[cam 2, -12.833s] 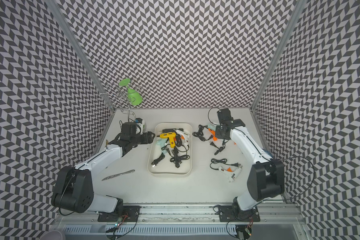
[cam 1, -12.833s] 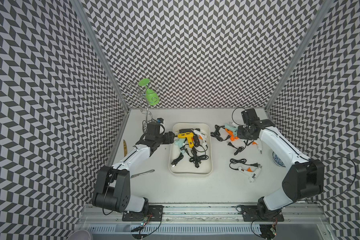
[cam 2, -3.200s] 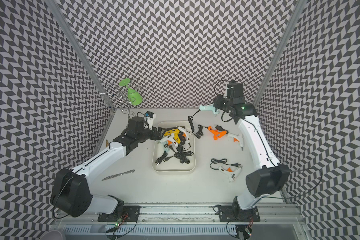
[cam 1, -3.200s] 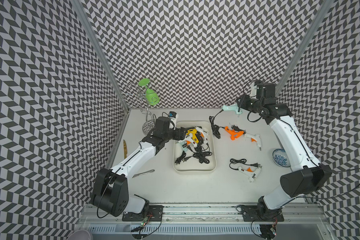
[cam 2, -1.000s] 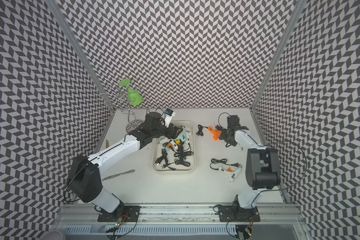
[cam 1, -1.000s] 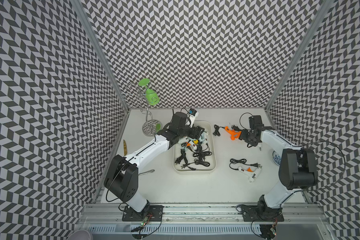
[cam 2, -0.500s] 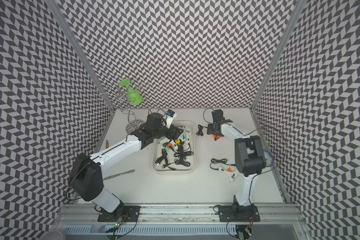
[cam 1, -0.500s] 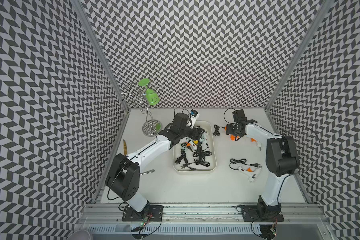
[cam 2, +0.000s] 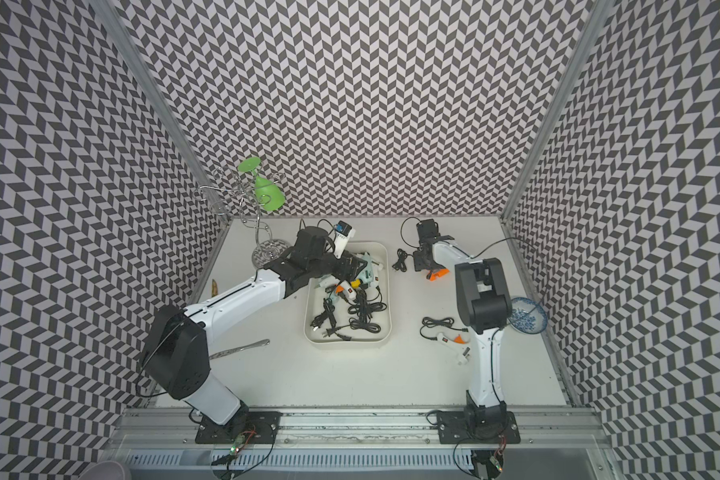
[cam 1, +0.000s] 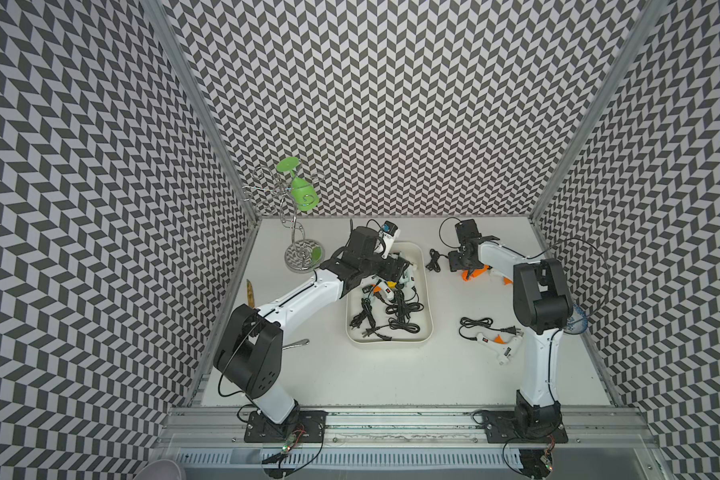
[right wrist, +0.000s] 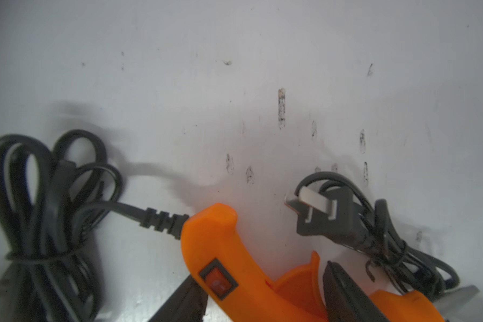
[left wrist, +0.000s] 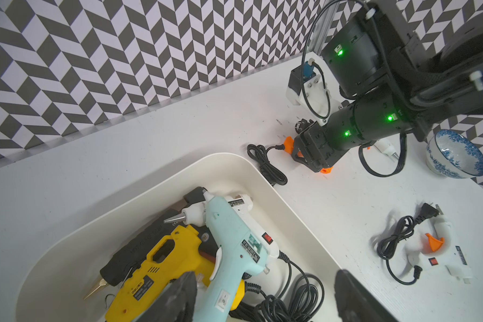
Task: Put the hot melt glue gun into the storage box
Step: Pick up the hot melt adhesive gun from the center of the board.
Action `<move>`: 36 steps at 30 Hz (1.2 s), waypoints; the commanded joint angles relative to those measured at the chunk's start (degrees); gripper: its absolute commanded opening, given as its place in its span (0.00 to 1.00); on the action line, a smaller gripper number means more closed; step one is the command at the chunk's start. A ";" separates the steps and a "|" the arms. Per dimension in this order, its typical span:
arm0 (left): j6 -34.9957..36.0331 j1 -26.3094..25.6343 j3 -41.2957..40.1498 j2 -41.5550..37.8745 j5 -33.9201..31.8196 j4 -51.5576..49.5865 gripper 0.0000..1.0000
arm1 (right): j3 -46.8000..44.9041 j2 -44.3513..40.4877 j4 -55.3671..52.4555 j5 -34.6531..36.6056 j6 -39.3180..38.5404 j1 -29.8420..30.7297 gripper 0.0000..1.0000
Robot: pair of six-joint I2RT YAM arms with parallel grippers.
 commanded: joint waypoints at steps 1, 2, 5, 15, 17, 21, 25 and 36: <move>0.87 -0.30 2.15 0.39 -0.15 -0.97 0.82 | -3.80 -1.04 0.51 -1.89 -3.03 0.82 0.69; 0.87 -0.30 2.00 0.26 -0.15 -0.97 0.82 | -4.92 -1.58 1.23 -1.91 -3.17 0.81 0.69; 0.77 -0.30 1.78 0.22 0.35 -1.01 0.82 | -4.48 -0.06 -0.08 -2.04 -4.62 0.68 0.66; -0.24 -0.21 1.80 -0.21 2.04 -1.57 0.82 | -2.72 3.74 -3.23 -3.77 -4.45 0.58 0.59; -1.10 -0.09 1.78 -0.17 2.54 -1.19 0.82 | -2.22 4.97 -3.50 -4.47 -4.35 0.38 0.55; -3.43 0.53 2.22 -0.01 3.95 -0.96 0.82 | -4.53 3.78 -2.61 -6.48 -3.93 0.65 0.36; -6.49 1.69 1.60 -0.16 6.45 0.59 0.82 | -9.61 -1.22 0.53 -9.23 -3.99 1.12 0.24; -10.26 2.16 2.22 3.34 13.07 5.16 0.82 | -19.56 -17.73 6.24 -10.88 -3.49 7.32 0.21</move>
